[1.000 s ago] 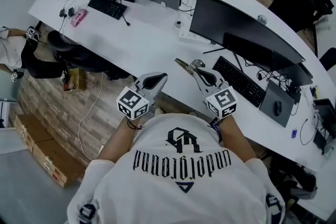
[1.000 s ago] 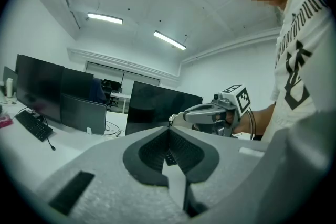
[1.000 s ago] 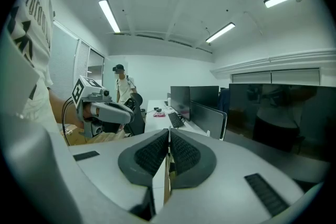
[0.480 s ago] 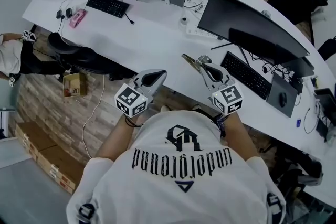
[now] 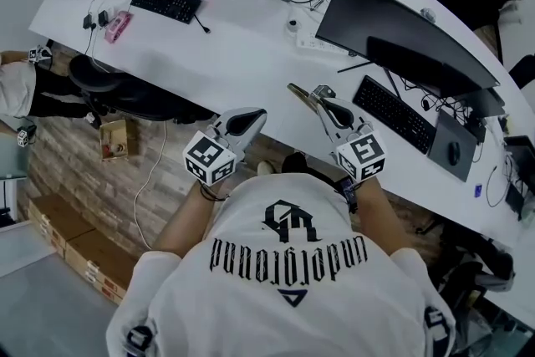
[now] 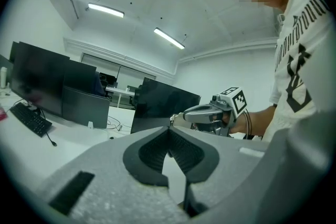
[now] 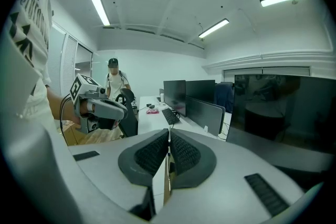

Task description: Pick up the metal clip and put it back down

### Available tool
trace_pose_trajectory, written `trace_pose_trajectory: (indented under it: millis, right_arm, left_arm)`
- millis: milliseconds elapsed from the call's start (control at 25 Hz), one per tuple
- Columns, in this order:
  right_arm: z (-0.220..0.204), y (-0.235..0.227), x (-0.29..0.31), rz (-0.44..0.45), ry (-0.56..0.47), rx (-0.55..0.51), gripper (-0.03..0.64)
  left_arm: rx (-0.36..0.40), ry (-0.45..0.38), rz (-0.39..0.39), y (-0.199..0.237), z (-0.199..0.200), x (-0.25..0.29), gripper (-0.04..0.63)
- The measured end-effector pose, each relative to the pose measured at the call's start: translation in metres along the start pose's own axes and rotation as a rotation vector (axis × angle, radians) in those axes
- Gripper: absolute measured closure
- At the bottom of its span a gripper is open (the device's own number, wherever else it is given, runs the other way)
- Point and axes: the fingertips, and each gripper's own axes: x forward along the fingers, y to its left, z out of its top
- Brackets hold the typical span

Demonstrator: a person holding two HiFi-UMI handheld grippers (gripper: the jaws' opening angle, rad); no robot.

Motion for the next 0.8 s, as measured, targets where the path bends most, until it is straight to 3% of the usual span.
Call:
trace_pose_trajectory:
  millis: [800]
  right_arm:
    - [-0.052, -0.043, 0.04, 0.074, 0.092, 0.085, 0.594]
  left_arm:
    - [-0.076, 0.1, -0.002, 0.021, -0.048, 0.059, 0.58]
